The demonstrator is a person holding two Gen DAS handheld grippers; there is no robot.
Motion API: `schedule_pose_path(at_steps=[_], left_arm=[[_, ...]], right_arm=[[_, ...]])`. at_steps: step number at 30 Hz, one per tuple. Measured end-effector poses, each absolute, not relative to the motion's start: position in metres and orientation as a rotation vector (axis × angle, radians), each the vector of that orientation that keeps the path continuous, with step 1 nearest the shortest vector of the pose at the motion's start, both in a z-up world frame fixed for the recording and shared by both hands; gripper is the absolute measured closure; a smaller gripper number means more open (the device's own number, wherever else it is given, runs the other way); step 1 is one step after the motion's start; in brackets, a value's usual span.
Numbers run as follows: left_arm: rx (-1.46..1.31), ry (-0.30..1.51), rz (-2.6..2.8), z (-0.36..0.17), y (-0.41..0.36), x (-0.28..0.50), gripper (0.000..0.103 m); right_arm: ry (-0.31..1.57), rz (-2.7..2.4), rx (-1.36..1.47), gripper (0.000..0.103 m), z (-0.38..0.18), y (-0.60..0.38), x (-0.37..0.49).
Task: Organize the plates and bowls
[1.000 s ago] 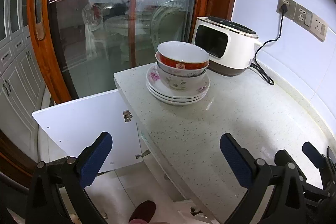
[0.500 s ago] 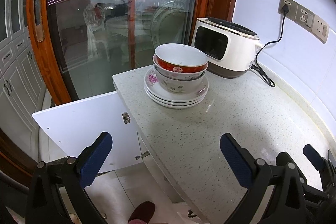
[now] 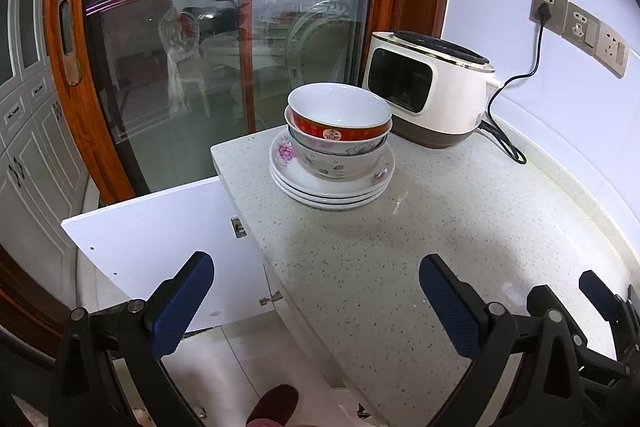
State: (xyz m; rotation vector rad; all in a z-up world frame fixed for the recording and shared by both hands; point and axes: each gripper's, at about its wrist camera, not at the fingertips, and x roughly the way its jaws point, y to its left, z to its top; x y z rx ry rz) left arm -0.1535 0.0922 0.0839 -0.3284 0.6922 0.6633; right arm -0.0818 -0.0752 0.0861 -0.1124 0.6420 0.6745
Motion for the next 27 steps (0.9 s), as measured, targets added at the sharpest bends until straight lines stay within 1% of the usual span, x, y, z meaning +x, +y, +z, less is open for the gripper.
schedule_pose_path(at_steps=[27], left_arm=[[-0.332,0.705,0.661,0.083,0.091,-0.146,0.000]], right_arm=[[0.637,0.689,-0.117,0.010,0.087,-0.074,-0.072]])
